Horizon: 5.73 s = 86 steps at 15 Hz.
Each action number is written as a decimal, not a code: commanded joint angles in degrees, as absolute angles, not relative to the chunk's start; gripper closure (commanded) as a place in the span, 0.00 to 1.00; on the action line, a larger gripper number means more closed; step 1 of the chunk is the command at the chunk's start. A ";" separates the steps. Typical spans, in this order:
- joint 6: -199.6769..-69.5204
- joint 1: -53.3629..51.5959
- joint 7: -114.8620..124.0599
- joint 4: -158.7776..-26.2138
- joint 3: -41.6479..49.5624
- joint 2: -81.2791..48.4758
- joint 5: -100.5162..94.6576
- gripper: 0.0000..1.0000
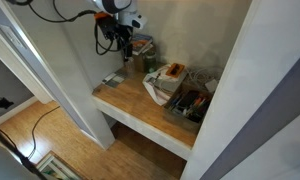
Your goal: Put the green jar on top of the gray book
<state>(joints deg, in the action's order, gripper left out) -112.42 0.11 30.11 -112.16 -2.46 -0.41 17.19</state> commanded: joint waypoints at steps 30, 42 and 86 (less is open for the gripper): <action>-113.92 -7.85 59.48 -49.94 1.28 -50.60 5.55 0.00; -120.04 -8.01 62.11 -39.72 1.49 -62.76 5.83 0.00; -111.45 -7.15 61.74 -47.30 1.15 -51.25 5.18 0.97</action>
<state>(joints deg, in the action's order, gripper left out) -111.51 -6.62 62.51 -38.74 1.19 -58.09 5.32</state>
